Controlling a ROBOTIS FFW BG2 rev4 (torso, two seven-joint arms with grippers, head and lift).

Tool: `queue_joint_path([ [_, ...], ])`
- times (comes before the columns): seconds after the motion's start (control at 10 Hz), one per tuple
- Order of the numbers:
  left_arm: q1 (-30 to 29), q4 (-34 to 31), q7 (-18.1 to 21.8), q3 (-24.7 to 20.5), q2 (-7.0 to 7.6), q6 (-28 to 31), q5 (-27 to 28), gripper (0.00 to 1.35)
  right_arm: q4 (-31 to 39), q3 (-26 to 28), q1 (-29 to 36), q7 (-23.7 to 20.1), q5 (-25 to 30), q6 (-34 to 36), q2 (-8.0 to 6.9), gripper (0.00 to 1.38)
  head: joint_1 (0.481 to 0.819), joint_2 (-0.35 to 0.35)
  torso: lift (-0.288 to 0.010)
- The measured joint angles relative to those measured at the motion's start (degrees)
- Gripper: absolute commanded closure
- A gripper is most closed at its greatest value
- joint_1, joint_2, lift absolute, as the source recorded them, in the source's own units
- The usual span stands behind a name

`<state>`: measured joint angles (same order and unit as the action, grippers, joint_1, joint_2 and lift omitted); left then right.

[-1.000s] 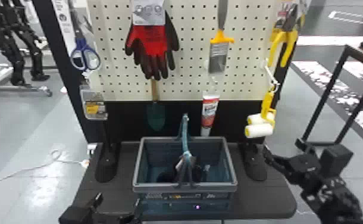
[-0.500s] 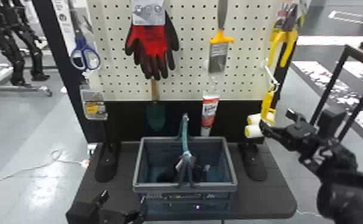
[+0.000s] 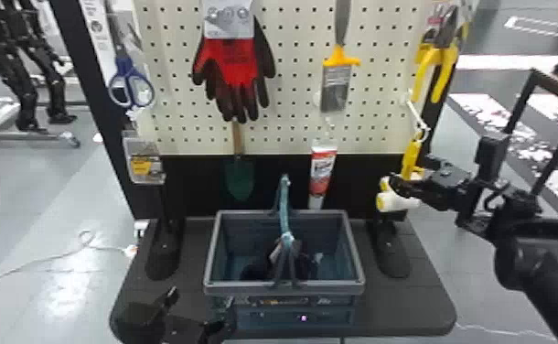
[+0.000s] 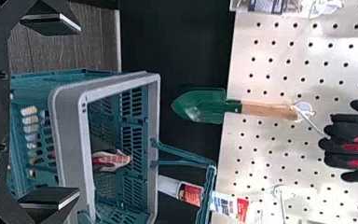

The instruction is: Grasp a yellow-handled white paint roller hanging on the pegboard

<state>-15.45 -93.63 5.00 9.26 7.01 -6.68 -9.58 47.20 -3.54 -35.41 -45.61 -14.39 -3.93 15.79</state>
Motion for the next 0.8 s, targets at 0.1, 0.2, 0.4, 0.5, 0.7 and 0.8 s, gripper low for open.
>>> queue_joint_path([
  [0.1,0.2,0.3,0.0,0.1,-0.18,0.0,0.0,0.09,-0.8,-0.9,-0.7,-0.2,-0.6,0.2,0.71,0.30,0.549,0.000,-0.100],
  [0.2,0.2,0.4,0.1,0.0,-0.38,-0.1,0.0,0.09,-1.1,-1.2,-0.8,-0.3,-0.6,0.5,1.21,0.68,0.549,0.000,-0.100],
  [0.4,0.3,0.5,0.3,0.0,-0.48,-0.1,0.0,0.09,-1.8,-1.9,-1.0,-0.3,-1.1,0.8,1.72,1.30,0.549,0.000,-0.100],
  [0.5,0.4,0.5,0.5,0.0,-0.44,-0.1,0.0,0.10,-1.8,-2.0,-1.0,-0.2,-1.2,1.1,1.72,1.28,0.549,0.000,-0.100],
  [0.7,0.4,0.6,0.6,0.0,-0.29,-0.2,0.0,0.10,-1.6,-2.0,-0.8,-0.2,-1.1,2.0,1.91,1.28,0.549,0.000,-0.100],
  [0.8,0.3,0.6,0.6,0.0,-0.21,-0.2,-0.1,0.10,-1.5,-2.0,-0.8,-0.2,-1.0,2.2,1.99,1.28,0.549,0.000,-0.100],
])
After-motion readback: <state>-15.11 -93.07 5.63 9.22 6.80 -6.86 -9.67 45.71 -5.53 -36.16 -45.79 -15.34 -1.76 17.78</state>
